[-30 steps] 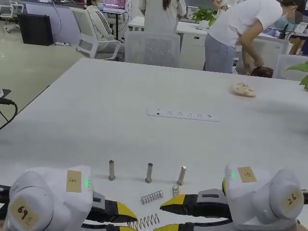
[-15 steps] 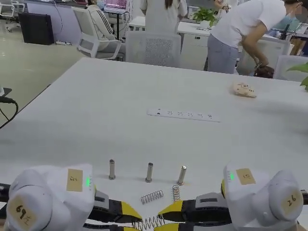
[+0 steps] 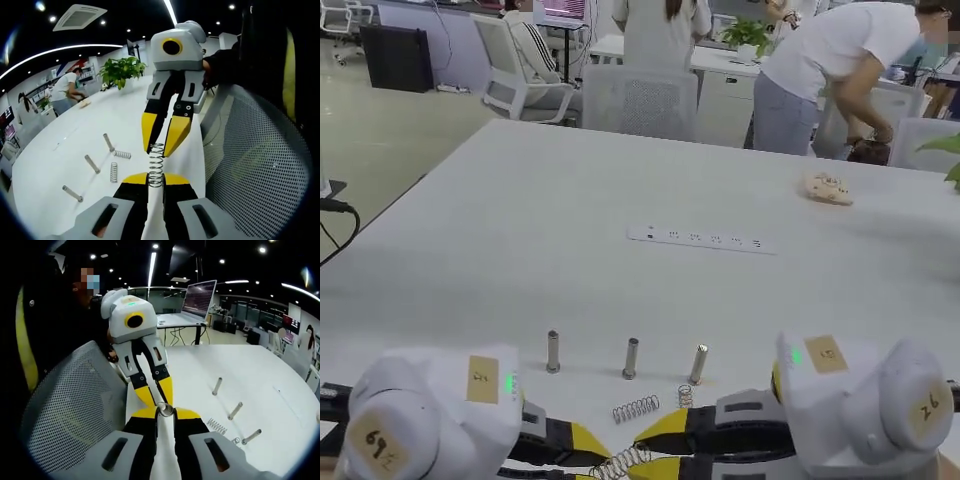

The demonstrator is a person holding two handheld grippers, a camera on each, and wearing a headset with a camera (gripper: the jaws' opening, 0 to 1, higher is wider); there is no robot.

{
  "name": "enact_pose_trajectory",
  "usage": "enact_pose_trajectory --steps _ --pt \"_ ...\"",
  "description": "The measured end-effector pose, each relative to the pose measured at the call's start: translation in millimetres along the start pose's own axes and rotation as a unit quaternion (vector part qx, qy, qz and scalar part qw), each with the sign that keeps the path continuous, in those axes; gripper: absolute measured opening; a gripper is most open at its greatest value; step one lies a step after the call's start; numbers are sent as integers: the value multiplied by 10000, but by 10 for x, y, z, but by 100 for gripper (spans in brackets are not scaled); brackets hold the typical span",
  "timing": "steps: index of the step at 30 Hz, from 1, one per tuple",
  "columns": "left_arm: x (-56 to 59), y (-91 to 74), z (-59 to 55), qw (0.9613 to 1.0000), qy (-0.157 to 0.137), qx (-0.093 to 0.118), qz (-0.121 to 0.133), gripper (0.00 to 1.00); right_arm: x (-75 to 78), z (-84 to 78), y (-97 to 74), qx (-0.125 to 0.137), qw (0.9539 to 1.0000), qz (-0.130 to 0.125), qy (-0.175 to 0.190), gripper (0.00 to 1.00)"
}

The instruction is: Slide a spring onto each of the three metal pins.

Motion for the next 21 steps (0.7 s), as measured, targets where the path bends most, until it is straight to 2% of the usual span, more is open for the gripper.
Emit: enact_pose_trajectory --steps 7,11,21 --pt "-2 11 20 10000 14 9 24 2 -31 84 15 -160 9996 86 -231 9" --pt "8 18 6 10000 43 -43 6 2 -42 55 27 -421 9984 146 -349 9" --pt "41 60 6 9997 131 -182 -42 2 -51 -8 70 -828 9948 307 -501 11"
Point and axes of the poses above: the centre of the closed fingertips' face, and the gripper's own axes: y roughly forward along the fingers, x roughly to its right, z roughly out of its top, the point moved 4 cm from there along -y, roughly backward along the fingers
